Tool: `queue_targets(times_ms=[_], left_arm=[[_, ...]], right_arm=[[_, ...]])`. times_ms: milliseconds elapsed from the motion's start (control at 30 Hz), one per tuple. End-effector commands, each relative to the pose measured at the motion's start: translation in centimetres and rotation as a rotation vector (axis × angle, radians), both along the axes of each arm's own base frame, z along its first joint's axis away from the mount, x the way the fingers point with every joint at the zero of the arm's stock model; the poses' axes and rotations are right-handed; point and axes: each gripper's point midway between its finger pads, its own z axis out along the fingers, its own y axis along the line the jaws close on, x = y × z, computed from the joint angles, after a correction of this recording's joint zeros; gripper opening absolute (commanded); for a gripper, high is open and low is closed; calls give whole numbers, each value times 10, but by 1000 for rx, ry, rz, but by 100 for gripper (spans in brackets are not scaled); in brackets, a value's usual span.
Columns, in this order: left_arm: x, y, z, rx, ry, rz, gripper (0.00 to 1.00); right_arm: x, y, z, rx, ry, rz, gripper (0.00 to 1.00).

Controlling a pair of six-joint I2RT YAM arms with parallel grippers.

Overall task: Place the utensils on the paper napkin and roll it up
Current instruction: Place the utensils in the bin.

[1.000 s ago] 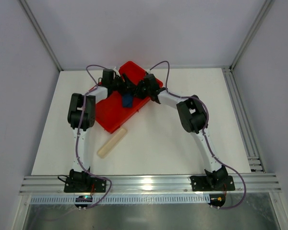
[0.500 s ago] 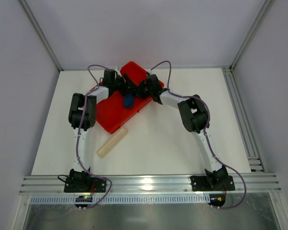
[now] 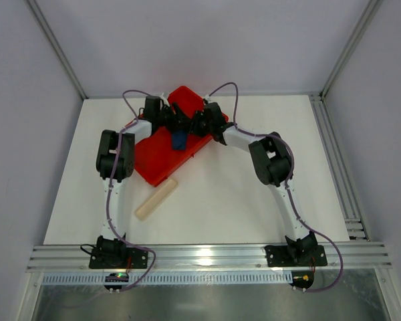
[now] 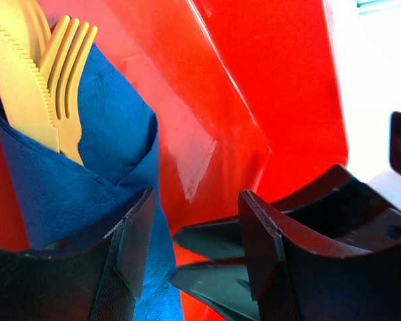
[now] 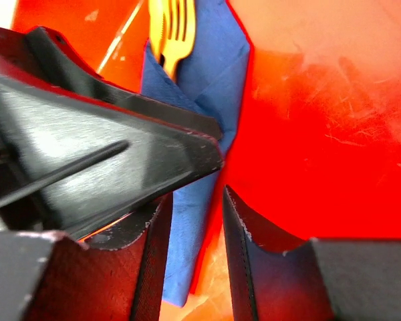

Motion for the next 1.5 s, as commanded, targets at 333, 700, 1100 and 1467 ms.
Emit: queue_targets(times_ms=[333, 700, 1100, 1467], left_arm=[[4, -2, -9, 18, 4, -17, 57], [3, -3, -8, 17, 5, -21, 57], [6, -5, -10, 17, 2, -25, 57], [11, -11, 28, -20, -55, -37, 60]], right_arm=[[12, 2, 76, 65, -176, 32, 16], [13, 6, 30, 25, -43, 64, 6], [16, 0, -1, -68, 48, 68, 6], [15, -4, 0, -70, 48, 66, 6]])
